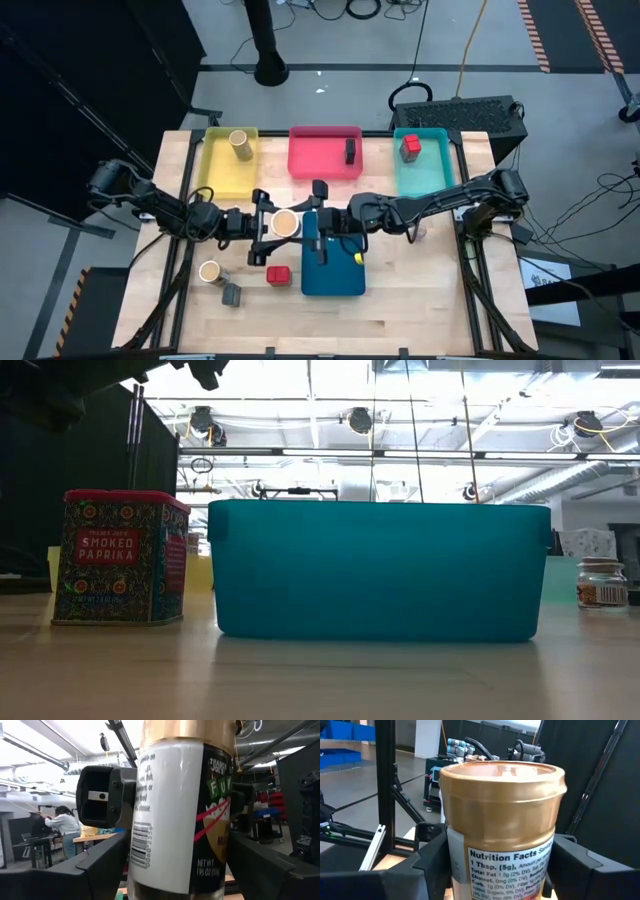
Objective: Sort spices by type
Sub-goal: Put the right gold seasoning bottle into the yellow bin
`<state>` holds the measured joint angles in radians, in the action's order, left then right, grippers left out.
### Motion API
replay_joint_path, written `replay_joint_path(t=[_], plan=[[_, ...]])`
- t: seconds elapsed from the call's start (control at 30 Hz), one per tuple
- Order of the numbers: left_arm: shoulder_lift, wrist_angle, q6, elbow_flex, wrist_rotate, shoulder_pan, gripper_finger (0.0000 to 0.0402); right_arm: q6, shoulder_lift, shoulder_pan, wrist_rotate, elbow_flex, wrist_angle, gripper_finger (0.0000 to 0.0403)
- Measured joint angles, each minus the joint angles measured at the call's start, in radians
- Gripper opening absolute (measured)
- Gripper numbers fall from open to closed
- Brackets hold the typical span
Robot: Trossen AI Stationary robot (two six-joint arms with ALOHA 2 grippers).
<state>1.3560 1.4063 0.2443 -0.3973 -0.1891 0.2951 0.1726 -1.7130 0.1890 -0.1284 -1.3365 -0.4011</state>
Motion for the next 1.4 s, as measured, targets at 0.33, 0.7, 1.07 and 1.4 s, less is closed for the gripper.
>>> replay_joint_path(t=[0.33, 0.7, 1.07, 1.4], plan=[[-0.008, -0.095, -0.008, -0.001, -0.193, 0.018, 0.0327, 0.048, 0.082, 0.02, -0.149, 0.0, 0.192, 0.0244], [-0.083, -0.268, -0.027, -0.02, -0.333, 0.069, 0.0328, 0.0, 0.152, 0.071, -0.398, 0.0, 0.624, 0.0244], [-0.114, -1.013, -0.108, -0.38, -0.442, 0.066, 0.0331, -0.039, 0.152, 0.073, -0.425, 0.0, 0.682, 0.0244], [-0.115, -1.118, -0.113, -0.49, -0.393, 0.033, 0.0362, -0.031, 0.152, 0.073, -0.426, 0.0, 0.684, 0.0244]])
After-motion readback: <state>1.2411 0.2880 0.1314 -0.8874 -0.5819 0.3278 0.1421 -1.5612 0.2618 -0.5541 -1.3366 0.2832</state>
